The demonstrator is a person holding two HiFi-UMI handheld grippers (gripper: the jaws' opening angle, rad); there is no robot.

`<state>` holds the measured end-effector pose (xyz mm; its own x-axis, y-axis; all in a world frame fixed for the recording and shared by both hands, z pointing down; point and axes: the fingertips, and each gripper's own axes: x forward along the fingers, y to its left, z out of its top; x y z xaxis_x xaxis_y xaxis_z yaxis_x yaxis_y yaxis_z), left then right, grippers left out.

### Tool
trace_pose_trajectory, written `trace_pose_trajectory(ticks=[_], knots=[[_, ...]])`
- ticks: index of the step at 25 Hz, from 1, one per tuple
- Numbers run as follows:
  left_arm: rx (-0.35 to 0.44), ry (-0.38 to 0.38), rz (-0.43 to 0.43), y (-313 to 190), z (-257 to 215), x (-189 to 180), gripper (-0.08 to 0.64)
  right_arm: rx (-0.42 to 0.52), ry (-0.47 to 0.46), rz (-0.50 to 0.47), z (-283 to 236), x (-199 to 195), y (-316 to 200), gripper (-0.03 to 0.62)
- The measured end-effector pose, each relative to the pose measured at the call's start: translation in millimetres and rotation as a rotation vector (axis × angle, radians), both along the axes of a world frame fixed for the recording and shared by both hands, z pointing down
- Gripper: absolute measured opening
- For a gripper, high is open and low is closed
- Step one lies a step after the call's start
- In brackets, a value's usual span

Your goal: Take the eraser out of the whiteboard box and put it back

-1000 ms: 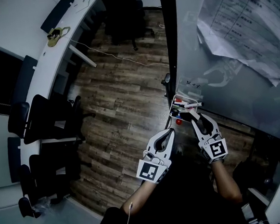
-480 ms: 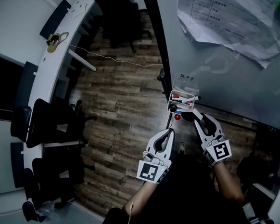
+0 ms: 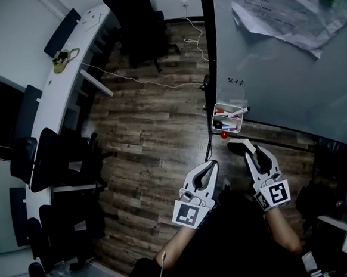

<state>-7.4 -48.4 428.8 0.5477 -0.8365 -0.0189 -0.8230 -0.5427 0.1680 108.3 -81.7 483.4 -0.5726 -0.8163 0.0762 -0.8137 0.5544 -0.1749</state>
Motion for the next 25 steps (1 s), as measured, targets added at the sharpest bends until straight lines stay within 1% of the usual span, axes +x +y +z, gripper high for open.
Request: trace_pose_trajectory(ticks=[6, 12, 16, 20, 25], knots=[[-0.013, 0.031, 0.061, 35.3, -0.9, -17.5, 0.006, -0.012, -0.005, 0.082, -13.3, -12.1, 53.8, 0.143], [-0.017, 0.039, 0.114, 61.8, -1.1, -17.4, 0.006, -0.035, -0.026, 0.141, -15.7, -8.9, 92.6, 0.143], [-0.011, 0.047, 0.126, 77.1, -5.8, -7.0, 0.006, -0.036, -0.044, 0.158, -20.7, 2.4, 111.5, 0.143], [0.008, 0.038, 0.131, 88.4, -11.4, 14.5, 0.006, -0.018, -0.042, 0.154, -28.2, 20.7, 126.0, 0.143], [0.011, 0.042, 0.086, 109.1, -14.8, 31.7, 0.006, -0.005, -0.040, 0.118, -30.4, 36.6, 151.4, 0.143]])
